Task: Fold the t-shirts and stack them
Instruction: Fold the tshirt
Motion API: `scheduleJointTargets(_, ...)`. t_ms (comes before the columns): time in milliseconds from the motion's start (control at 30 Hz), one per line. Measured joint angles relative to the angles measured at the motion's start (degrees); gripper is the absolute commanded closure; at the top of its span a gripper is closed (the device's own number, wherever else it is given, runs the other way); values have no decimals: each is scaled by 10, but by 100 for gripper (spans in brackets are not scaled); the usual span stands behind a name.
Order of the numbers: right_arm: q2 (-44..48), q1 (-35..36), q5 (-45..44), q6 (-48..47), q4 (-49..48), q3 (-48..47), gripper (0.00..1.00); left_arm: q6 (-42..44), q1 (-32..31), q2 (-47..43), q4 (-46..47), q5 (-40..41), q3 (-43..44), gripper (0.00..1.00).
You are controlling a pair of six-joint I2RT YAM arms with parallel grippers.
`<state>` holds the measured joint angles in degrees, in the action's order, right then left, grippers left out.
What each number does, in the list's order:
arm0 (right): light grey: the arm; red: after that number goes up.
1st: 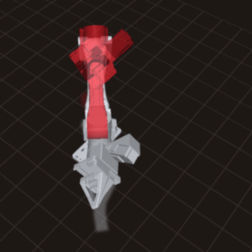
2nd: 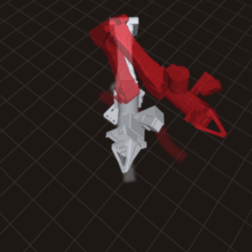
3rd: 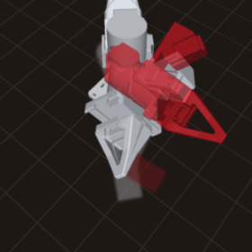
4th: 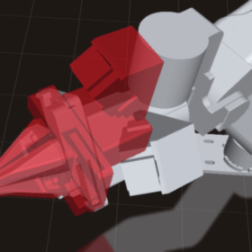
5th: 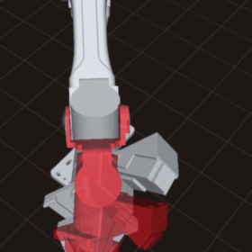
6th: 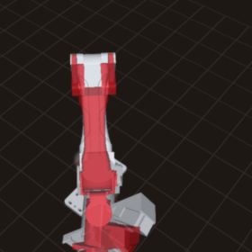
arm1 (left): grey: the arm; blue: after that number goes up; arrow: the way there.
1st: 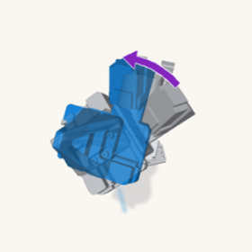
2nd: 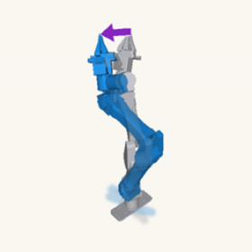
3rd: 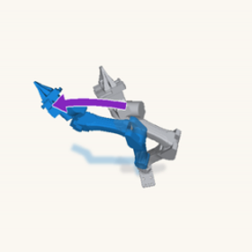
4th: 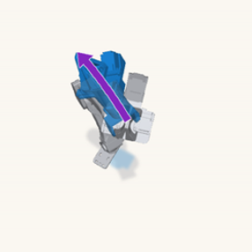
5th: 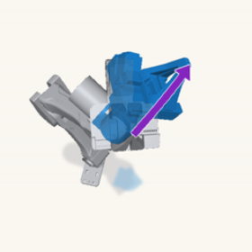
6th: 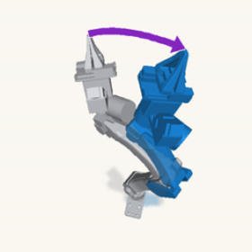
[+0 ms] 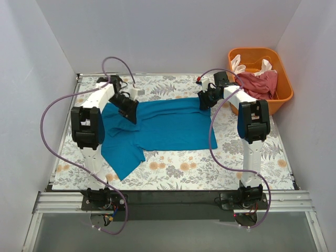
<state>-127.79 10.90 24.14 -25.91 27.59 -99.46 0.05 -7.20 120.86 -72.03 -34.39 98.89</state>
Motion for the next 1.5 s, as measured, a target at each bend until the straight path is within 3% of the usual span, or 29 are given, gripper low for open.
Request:
scheduleJointTargets(67, 0, 0, 0, 0, 2, 0, 57, -15, 33, 6, -16, -34, 64, 83)
scheduleJointTargets(200, 4, 0, 1, 0, 6, 0, 57, -42, 120, 16, -2, -67, 165, 70)
scheduleJointTargets(300, 7, 1, 3, 0, 9, 0, 57, -48, 158, 16, 7, -60, 148, 60)
scheduleJointTargets(367, 9, 1, 5, 1, 11, 0, 57, -47, 157, 16, 14, -43, 110, 51)
scheduleJointTargets(433, 11, 2, 8, 2, 13, 0, 57, -45, 141, 16, 24, -23, 70, 49)
scheduleJointTargets(533, 16, 6, 14, 2, 21, 0, 57, -41, 110, 15, 45, 21, 11, 52)
scheduleJointTargets(700, 33, 14, 18, 2, 25, 10, 57, -26, 70, 14, 39, 62, -54, 70)
scheduleJointTargets(900, 36, 19, 18, 2, 25, 17, 57, -14, 52, -9, 10, 56, -77, 63)
scheduleJointTargets(1067, 36, 19, 17, 2, 27, 18, 59, -22, 46, -64, 14, 41, -85, 64)
scheduleJointTargets(1267, 36, 20, 7, 2, 27, 18, 59, -112, 114, -46, 77, 48, -23, 66)
scheduleJointTargets(1500, 28, 30, -49, 2, 27, 13, 62, -223, 184, 25, 198, 154, 2, 67)
